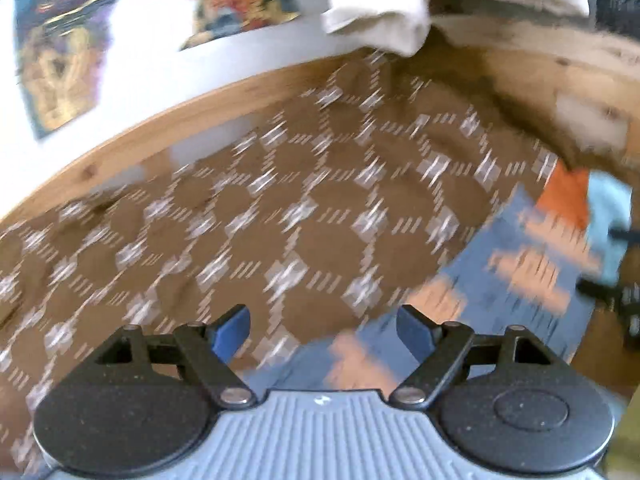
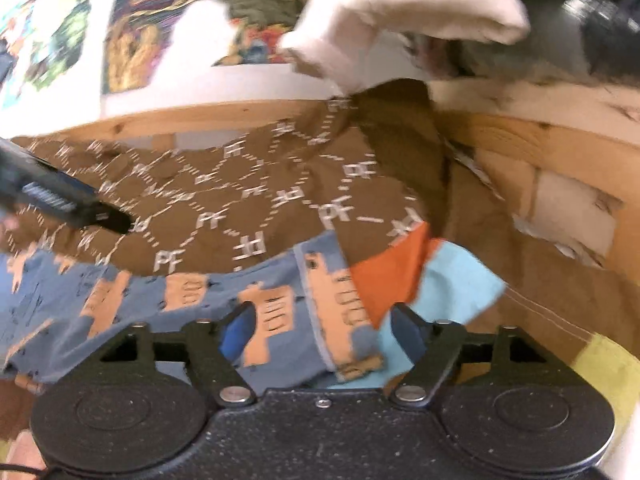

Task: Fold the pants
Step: 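Open both grippers and lift away from the pants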

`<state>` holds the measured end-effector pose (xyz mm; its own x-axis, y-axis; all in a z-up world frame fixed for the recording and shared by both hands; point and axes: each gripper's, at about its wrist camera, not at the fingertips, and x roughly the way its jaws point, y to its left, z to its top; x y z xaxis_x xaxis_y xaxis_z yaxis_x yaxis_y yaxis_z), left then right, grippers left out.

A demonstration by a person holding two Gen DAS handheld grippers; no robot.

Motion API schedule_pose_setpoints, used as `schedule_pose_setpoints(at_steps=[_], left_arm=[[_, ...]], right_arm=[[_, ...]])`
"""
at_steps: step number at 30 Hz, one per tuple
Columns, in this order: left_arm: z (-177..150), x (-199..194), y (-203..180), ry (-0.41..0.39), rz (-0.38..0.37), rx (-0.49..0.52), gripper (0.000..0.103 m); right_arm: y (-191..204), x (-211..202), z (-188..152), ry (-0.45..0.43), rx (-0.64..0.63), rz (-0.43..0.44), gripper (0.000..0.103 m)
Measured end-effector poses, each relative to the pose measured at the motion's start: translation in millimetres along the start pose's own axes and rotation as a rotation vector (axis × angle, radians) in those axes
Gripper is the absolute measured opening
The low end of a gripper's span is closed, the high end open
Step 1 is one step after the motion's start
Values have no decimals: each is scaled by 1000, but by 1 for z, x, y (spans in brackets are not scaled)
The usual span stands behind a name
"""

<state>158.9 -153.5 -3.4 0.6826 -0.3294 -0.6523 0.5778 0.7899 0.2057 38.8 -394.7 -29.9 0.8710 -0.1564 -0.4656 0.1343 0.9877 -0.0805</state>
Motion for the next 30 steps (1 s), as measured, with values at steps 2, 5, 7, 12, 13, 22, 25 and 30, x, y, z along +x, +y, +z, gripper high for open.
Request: schedule_pose_setpoints(at_steps=[2, 5, 7, 12, 13, 22, 25, 30], left_arm=[[-27, -10, 6, 33, 33, -2, 85], [-62, -15, 10, 113, 43, -21, 84], [-79, -11, 13, 169, 56, -22, 84], [-109, -25, 22, 137, 28, -49, 85], [-110, -25, 24, 133, 21, -56, 87], [-137, -23, 63, 207, 15, -255, 94], [-142, -33, 63, 214, 28, -191, 94], [-130, -52, 67, 186, 26, -167, 92]], right_arm=[[10, 4, 0, 14, -45, 16, 84], [22, 8, -2, 34, -91, 66, 91], [33, 10, -3, 52, -130, 97, 94], [61, 13, -1, 53, -192, 175, 98], [67, 16, 2, 49, -198, 198, 99], [59, 57, 2, 226, -225, 93, 94], [50, 35, -2, 259, -317, 56, 94], [53, 13, 6, 207, -352, 22, 93]])
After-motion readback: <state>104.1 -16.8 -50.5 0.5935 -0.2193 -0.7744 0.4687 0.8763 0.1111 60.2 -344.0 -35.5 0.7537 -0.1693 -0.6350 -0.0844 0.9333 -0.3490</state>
